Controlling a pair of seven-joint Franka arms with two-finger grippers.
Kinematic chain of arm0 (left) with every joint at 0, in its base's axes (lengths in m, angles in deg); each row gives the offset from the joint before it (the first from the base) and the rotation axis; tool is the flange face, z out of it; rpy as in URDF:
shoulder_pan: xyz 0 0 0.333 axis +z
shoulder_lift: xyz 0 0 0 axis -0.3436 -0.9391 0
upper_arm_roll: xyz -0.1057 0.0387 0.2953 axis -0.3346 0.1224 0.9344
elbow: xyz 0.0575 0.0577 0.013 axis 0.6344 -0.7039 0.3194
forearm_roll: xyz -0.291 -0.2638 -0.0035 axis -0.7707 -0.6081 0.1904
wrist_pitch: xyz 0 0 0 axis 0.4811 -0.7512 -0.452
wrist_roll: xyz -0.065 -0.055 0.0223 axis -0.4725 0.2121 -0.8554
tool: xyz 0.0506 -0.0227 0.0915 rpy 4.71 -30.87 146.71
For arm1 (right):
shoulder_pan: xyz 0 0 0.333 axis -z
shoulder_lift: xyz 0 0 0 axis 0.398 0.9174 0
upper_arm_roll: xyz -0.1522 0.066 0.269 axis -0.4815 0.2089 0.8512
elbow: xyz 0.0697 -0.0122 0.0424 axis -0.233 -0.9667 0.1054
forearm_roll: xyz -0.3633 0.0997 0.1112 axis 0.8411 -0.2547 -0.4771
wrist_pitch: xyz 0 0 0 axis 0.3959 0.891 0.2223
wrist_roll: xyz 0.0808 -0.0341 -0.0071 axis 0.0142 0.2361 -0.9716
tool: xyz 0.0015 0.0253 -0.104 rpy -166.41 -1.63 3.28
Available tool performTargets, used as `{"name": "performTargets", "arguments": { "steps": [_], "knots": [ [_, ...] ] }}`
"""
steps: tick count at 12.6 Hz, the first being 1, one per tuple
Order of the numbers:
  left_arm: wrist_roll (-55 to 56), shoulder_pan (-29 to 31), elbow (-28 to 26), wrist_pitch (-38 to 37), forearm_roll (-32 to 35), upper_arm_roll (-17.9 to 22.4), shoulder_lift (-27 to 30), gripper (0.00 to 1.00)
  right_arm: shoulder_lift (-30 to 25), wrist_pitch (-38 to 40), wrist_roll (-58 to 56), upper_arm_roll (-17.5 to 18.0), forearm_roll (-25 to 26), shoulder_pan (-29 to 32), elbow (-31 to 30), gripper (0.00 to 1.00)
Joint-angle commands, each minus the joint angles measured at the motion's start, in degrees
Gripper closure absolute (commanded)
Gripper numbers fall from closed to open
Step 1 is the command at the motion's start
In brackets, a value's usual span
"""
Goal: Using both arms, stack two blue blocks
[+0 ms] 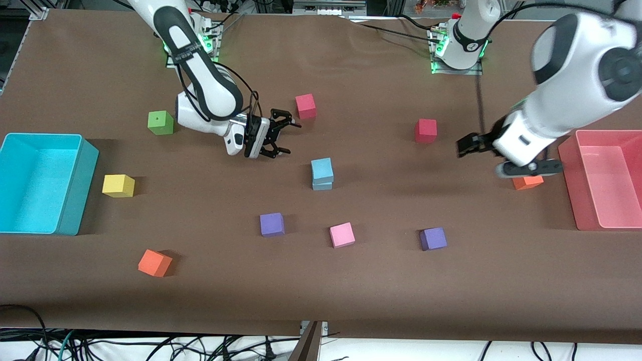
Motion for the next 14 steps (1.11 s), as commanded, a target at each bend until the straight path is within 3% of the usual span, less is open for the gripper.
{"name": "performTargets", "arguments": {
  "steps": [1, 5, 7, 9, 11, 13, 14],
  "knots": [
    [-7.8, 2.1, -2.1, -4.9, 2.6, 1.1, 4.6, 0.00, -7.2, 8.2, 18.9, 0.5, 13.7, 4.0, -2.2, 0.00],
    [-9.0, 3.0, -1.5, -7.2, 6.1, 1.1, 6.2, 0.00, -13.3, 17.9, 41.1, 0.5, 38.3, 8.5, -1.4, 0.00],
    [-9.0, 3.0, -1.4, -7.2, 6.2, 1.1, 6.2, 0.00, -14.2, 22.2, 47.8, -0.5, 55.8, 11.9, 1.7, 0.00],
    [-9.0, 3.0, -1.5, -7.3, 6.1, 1.1, 6.3, 0.00, -15.1, 26.1, 56.4, -3.4, 69.6, 12.4, 5.8, 0.00],
    [-9.1, 2.9, -1.5, -7.3, 6.1, 1.1, 6.3, 0.00, -15.2, 30.3, 61.9, -5.9, 77.1, 13.1, 12.0, 0.00],
    [-9.2, 2.9, -1.6, -7.3, 6.1, 1.1, 6.3, 0.00, -15.0, 29.6, 71.5, -10.9, 81.1, 13.4, 19.1, 0.00],
    [-9.2, 2.9, -1.5, -7.3, 6.1, 1.1, 6.3, 0.00, -14.6, 32.9, 73.7, -12.6, 83.1, 13.5, 22.8, 0.00]
  ]
}}
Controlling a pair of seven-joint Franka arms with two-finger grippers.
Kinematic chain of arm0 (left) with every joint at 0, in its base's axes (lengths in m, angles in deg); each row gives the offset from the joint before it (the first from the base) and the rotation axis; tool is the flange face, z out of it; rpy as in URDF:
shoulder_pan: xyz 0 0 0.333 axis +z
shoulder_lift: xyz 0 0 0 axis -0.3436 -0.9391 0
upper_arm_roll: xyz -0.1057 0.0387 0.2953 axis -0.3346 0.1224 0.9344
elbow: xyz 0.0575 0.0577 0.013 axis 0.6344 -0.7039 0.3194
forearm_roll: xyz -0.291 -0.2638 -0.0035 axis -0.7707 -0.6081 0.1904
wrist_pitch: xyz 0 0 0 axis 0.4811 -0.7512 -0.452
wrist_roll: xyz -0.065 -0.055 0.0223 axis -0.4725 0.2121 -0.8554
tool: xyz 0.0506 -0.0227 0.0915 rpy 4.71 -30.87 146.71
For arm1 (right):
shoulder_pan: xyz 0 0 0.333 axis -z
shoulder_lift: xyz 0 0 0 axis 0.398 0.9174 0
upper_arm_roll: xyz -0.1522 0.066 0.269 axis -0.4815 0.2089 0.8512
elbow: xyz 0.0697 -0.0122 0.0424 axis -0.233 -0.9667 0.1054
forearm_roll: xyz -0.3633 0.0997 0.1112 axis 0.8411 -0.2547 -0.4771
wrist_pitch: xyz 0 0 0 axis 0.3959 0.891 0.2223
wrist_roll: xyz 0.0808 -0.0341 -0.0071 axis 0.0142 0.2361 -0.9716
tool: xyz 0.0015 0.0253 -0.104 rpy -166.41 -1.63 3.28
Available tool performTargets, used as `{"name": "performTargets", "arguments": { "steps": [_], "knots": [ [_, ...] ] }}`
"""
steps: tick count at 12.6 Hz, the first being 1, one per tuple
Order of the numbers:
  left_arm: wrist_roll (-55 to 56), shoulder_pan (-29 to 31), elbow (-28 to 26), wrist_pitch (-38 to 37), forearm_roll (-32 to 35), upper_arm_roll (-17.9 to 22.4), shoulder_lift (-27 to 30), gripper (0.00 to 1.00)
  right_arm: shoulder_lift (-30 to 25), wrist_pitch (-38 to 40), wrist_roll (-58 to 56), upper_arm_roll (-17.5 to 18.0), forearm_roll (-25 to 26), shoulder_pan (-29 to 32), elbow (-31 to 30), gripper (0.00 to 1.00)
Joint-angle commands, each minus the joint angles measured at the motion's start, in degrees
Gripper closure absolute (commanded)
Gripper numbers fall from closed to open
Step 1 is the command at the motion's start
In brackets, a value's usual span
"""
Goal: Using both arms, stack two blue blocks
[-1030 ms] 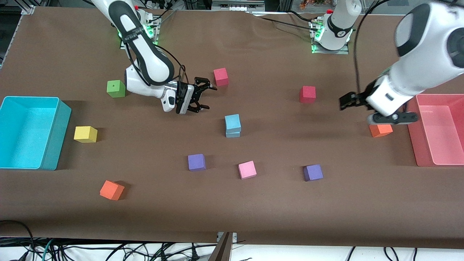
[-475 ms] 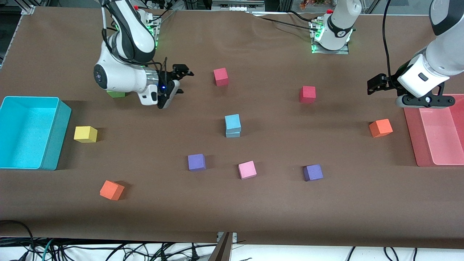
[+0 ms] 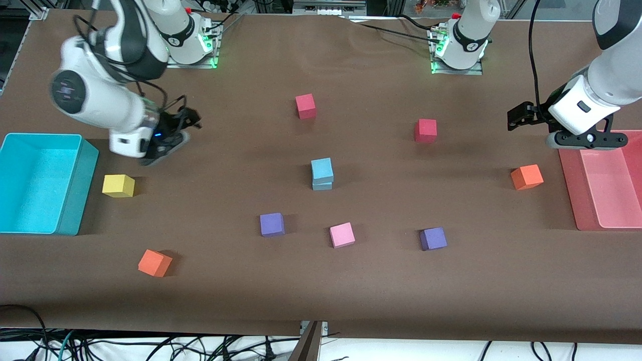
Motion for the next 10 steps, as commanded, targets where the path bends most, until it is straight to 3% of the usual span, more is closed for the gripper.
{"name": "performTargets", "arguments": {
  "steps": [1, 4, 6, 10],
  "knots": [
    [-1.2, -0.1, -0.9, -0.3, 1.4, -0.1, 1.2, 0.00, 0.8, 7.9, 8.1, -2.7, 5.9, 0.7, 10.4, 0.00],
    [-1.2, -0.1, -1.0, -0.3, 1.4, -0.1, 1.1, 0.00, 1.3, 15.2, 16.3, -2.9, 7.5, 2.4, 18.5, 0.00],
    [-1.1, -0.1, -0.8, -0.4, 1.4, -0.2, 1.2, 0.00, 1.2, 15.0, 23.8, -3.1, 7.3, 3.8, 21.2, 0.00],
    [-1.1, -0.5, -0.7, -0.7, 1.5, -0.1, 1.1, 0.00, -0.2, 12.3, 26.7, -1.0, 6.9, 7.6, 20.9, 0.00]
  ]
}}
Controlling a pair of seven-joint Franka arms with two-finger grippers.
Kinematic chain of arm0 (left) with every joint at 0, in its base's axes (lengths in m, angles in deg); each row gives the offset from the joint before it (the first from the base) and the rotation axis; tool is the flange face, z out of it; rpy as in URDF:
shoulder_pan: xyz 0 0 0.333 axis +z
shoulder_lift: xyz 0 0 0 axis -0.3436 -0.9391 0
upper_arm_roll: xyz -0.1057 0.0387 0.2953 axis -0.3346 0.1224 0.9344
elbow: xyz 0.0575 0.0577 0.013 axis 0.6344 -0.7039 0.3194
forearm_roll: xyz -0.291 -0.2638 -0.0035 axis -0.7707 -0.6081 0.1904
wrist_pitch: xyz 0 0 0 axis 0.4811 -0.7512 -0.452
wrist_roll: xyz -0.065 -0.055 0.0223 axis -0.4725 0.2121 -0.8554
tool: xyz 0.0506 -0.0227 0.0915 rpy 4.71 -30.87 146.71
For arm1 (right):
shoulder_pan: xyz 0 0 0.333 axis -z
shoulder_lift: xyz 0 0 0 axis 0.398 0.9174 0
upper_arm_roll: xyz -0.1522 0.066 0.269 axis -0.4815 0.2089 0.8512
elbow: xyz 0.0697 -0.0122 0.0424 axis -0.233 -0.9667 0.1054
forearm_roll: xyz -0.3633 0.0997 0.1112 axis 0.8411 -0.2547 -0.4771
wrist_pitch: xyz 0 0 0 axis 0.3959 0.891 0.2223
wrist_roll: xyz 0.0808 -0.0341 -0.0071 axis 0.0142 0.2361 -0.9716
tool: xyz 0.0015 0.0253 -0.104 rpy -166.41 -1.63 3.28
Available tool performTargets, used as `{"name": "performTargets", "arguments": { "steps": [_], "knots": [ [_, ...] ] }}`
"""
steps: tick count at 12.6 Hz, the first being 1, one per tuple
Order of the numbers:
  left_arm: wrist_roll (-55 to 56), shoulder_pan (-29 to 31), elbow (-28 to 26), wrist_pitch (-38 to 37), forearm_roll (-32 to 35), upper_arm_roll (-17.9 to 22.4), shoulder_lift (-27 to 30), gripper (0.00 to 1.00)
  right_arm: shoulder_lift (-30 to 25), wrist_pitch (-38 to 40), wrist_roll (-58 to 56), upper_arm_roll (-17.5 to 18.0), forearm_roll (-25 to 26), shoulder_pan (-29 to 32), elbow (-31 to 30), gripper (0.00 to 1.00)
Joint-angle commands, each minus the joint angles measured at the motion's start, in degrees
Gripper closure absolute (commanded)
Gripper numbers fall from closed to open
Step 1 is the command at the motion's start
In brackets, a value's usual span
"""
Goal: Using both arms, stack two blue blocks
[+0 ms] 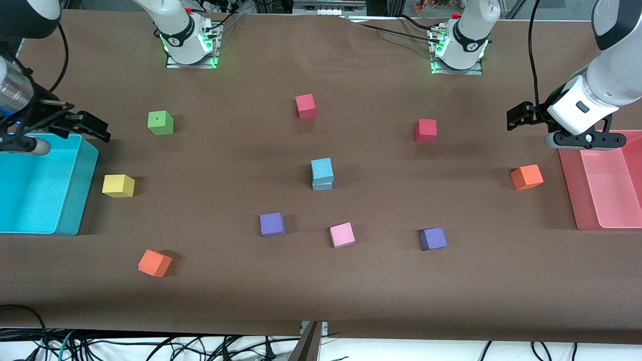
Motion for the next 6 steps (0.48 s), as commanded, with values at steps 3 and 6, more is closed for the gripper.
{"name": "performTargets", "arguments": {
  "steps": [3, 6],
  "knots": [
    [-0.9, -0.5, -0.2, -1.3, 1.5, 0.0, 1.0, 0.00, -1.5, -0.6, 1.4, 2.4, 0.2, 2.6, -2.0, 0.00],
    [-0.8, -0.9, -0.1, -1.3, 1.5, 0.0, 1.0, 0.00, -2.5, -0.6, 1.9, 3.1, 0.3, 2.6, -3.4, 0.00]
  ]
}}
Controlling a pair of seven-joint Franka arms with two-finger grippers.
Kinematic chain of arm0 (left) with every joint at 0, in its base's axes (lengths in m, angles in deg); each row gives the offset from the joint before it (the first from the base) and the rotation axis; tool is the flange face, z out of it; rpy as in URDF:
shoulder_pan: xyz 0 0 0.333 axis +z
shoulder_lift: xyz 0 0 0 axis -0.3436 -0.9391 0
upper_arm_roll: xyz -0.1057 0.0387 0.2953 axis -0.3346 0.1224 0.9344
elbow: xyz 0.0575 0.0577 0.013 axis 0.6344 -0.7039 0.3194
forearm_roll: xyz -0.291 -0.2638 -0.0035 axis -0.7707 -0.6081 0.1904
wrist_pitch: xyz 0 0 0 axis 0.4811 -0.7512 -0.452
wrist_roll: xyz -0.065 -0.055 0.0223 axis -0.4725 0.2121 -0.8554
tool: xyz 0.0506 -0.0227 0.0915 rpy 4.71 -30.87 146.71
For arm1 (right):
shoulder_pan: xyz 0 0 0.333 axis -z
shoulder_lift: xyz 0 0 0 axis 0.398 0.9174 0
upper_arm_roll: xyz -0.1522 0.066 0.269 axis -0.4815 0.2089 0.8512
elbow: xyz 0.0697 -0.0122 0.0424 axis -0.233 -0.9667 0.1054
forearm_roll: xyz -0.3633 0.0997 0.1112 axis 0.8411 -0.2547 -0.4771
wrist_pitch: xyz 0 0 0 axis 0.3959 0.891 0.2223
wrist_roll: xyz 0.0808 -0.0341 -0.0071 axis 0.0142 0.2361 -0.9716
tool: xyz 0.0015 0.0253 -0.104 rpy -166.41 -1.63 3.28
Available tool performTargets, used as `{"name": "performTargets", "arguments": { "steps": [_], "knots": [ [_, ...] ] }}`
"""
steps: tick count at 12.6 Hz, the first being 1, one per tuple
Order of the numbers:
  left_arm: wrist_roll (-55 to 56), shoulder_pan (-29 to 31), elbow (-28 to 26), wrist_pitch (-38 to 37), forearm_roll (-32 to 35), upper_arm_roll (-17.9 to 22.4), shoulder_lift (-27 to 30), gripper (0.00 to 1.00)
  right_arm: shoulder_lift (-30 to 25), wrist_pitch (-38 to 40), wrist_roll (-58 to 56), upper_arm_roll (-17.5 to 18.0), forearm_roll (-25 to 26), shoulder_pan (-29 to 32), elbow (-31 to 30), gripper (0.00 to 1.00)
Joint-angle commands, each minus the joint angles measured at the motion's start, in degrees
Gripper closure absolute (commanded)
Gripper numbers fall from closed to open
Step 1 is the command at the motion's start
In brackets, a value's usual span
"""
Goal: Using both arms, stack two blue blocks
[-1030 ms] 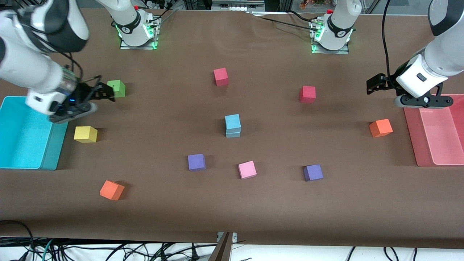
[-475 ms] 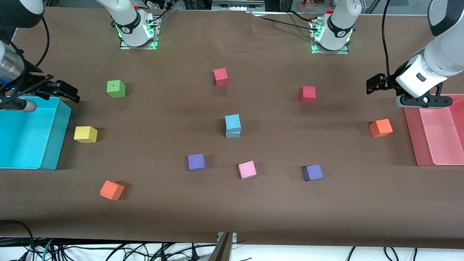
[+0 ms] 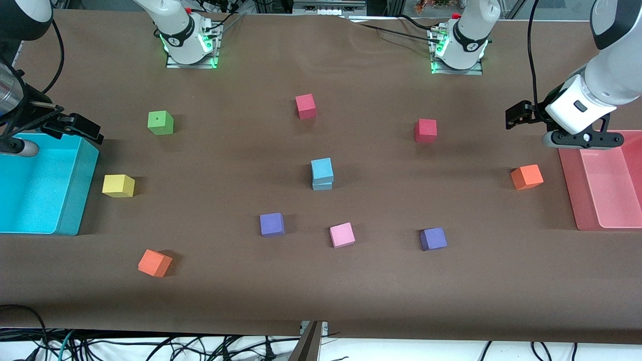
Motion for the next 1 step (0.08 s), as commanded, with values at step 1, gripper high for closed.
{"name": "performTargets", "arguments": {
  "steps": [1],
  "knots": [
    [-0.8, -0.7, -0.1, -0.9, 1.5, 0.1, 1.0, 0.00, -2.3, -0.3, 1.6, 2.0, 0.2, 1.2, -2.1, 0.00]
  ]
}}
